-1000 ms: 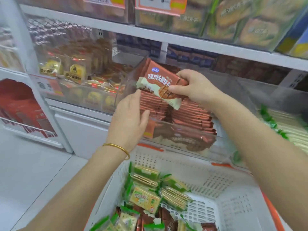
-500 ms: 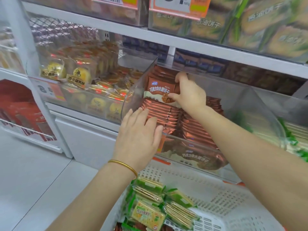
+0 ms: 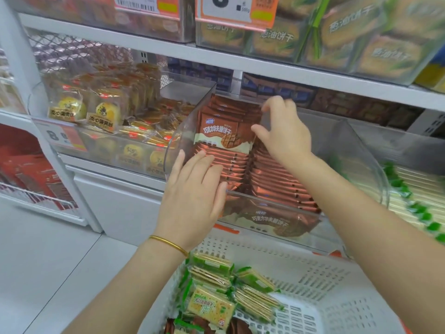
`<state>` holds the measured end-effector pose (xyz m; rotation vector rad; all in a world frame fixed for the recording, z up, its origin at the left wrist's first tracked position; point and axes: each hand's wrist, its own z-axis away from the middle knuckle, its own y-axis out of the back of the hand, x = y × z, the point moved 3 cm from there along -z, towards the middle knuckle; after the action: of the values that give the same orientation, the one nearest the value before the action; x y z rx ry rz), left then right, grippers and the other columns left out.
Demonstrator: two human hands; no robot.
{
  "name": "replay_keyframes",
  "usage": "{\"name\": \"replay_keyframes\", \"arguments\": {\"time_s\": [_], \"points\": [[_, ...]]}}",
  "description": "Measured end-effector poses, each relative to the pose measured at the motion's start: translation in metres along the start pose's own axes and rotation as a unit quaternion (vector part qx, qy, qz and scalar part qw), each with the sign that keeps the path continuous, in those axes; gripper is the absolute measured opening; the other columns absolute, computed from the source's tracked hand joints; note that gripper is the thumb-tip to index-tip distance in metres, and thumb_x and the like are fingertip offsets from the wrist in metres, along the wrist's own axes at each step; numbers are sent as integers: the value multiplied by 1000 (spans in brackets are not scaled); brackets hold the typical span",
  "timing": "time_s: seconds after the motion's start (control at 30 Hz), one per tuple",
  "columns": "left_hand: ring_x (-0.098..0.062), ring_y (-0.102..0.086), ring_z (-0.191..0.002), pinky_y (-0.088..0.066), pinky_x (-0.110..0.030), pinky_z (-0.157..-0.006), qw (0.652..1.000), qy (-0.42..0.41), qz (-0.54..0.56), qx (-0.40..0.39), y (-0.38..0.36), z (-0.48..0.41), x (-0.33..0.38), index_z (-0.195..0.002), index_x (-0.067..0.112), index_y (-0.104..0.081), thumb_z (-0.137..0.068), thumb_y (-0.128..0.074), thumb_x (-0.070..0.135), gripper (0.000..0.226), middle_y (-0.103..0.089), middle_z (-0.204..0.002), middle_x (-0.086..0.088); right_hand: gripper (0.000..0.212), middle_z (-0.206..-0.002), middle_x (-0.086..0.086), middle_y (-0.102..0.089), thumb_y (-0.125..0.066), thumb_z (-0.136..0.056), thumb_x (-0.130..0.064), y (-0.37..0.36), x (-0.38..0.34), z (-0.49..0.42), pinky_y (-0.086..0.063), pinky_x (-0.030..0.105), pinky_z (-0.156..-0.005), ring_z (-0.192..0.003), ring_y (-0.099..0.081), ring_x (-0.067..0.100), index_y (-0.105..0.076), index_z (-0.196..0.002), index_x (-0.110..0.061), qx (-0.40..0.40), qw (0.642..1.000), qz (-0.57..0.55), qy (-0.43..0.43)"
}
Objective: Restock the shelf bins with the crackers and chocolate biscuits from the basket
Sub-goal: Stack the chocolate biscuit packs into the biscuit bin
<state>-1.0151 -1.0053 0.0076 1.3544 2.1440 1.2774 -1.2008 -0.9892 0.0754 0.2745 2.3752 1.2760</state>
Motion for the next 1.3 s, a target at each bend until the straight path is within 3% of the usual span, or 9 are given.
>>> {"name": "replay_keyframes", "arguments": {"time_s": [0.13, 0.23, 0.33, 0.5, 0.63, 0.73, 0.97, 1.2, 1.3], "points": [[-28, -55, -114, -34, -46, -107, 988, -130, 36, 76, 5, 21, 44, -106, 7, -67, -89, -47, 18, 28, -63, -119, -9, 17, -93, -6, -55, -61, -89, -16, 56, 17, 90, -51, 34, -67, -68, -58, 14, -53, -98, -26, -1, 977, -211, 8], [-27, -54, -110, -38, -41, -96, 977, -200, 62, 27, -8, 54, 81, -102, 9, -68, -86, -50, 16, 24, -63, -118, -8, 23, -80, -6, -58, -62, -88, -7, 56, 43, 178, -51, 27, -53, -61, -62, 16, -55, -90, -28, -106, 943, -314, -23], [-25, -51, -110, -38, -37, -90, 959, -266, 43, -87, -39, 88, 104, -99, 12, -66, -84, -48, 20, 24, -63, -117, -7, 20, -86, -7, -57, -60, -90, -10, 6, 93, 249, -48, 28, -64, -69, -58, 12, -55, -88, -29, -252, 946, -193, -74], [-24, -56, -105, -52, -41, -82, 933, -231, 51, -271, -85, 133, 104, -101, 14, -65, -84, -42, 24, 30, -62, -115, -4, 25, -118, 4, -61, -46, -92, -8, -94, 169, 317, -46, 30, -86, -106, -57, 20, -61, -111, -17, -448, 879, -9, -162], [-25, -59, -102, -55, -41, -81, 931, -203, 46, -301, -87, 145, 105, -97, 12, -67, -84, -40, 23, 32, -64, -111, -6, 37, -134, 9, -51, -41, -95, -4, -125, 191, 338, -43, 33, -97, -121, -50, 25, -50, -130, -14, -507, 844, 69, -158], [-22, -61, -96, -54, -33, -84, 934, -208, 58, -284, -86, 149, 107, -92, 12, -70, -82, -40, 21, 34, -67, -105, -5, 29, -124, 9, -56, -45, -96, -9, -142, 197, 359, -47, 36, -93, -111, -54, 25, -52, -123, -15, -572, 805, 92, -125], [-23, -63, -94, -54, -34, -80, 932, -200, 70, -294, -92, 150, 106, -90, 11, -72, -74, -74, 10, 17, -69, -102, -6, 19, -96, 6, -64, -46, -85, 2, -138, 200, 351, -51, 32, -75, -85, -61, 21, -59, -84, -12, -512, 834, 89, -188], [-22, -51, -113, -43, -35, -98, 925, -152, 105, -333, -93, 146, 107, -112, 12, -65, -91, -53, 16, 24, -61, -118, -3, 29, -72, 2, -48, -43, -85, 5, -120, 186, 340, -45, 32, -70, -67, -46, 18, -49, -65, -15, -546, 820, 66, -158], [-17, -42, -125, -30, -27, -106, 917, -102, 122, -366, -91, 142, 107, -127, 16, -56, -96, -47, 23, 32, -53, -131, 0, 29, -71, 1, -51, -44, -83, 7, -100, 162, 315, -42, 32, -66, -73, -51, 24, -48, -64, -15, -510, 850, 67, -115]]}}
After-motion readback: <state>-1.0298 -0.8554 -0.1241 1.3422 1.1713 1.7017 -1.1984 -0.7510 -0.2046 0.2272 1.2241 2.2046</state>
